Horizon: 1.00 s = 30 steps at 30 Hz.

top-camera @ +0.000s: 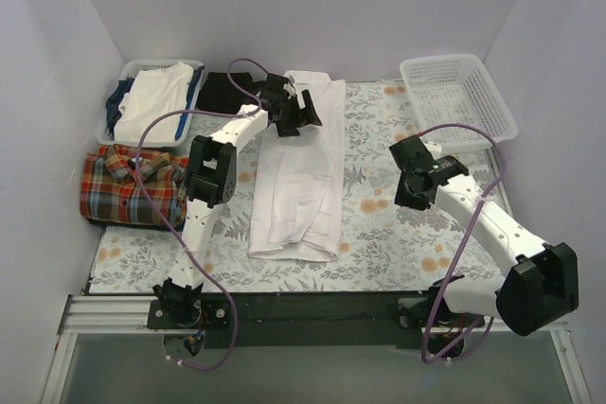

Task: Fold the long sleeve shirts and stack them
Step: Fold the shirt

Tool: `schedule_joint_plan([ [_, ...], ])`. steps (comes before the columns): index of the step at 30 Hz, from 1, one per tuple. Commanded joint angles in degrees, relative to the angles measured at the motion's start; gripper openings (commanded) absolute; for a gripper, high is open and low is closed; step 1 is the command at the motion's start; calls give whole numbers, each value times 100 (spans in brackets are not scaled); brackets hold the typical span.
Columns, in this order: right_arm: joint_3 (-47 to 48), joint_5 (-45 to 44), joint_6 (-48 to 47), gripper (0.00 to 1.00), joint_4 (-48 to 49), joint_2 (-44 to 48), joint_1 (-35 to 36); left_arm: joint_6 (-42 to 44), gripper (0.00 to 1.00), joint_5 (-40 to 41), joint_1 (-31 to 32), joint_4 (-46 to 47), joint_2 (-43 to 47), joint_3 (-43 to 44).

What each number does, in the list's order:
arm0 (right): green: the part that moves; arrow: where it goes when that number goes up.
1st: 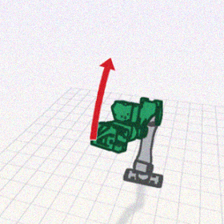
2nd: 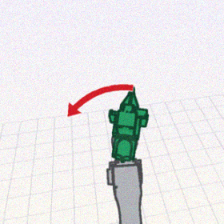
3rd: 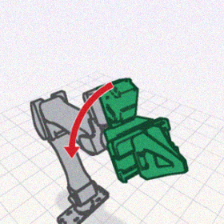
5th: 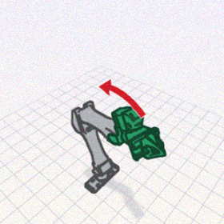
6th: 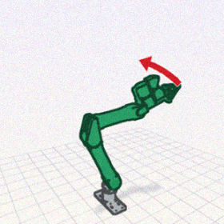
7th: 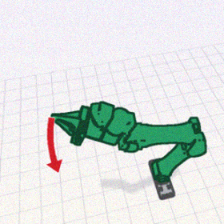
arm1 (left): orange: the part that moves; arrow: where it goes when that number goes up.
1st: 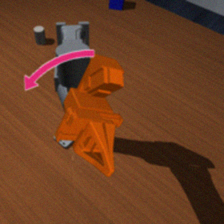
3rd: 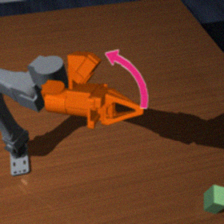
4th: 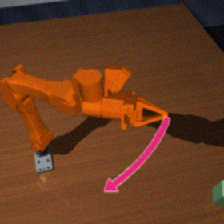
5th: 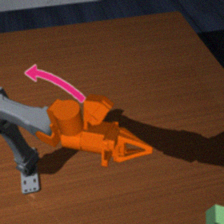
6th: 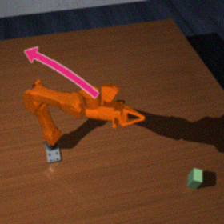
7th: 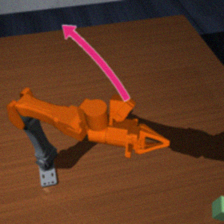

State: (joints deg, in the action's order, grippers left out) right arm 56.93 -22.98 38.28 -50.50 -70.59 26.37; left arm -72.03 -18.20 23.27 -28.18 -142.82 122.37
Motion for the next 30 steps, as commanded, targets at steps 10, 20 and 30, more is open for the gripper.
schedule_joint_plan([
  [10,91,2218,-875,53,1384,-1044,-18,664,93,174,38,-90,2131,-1116],
  [20,-628,4238,-981,85,3000,-1703,-9,1059,94,985,-542,-609,4921,-5061],
  [30,-1166,4882,-770,79,3521,-2196,271,980,90,-667,-1008,-477,5335,-7173],
])
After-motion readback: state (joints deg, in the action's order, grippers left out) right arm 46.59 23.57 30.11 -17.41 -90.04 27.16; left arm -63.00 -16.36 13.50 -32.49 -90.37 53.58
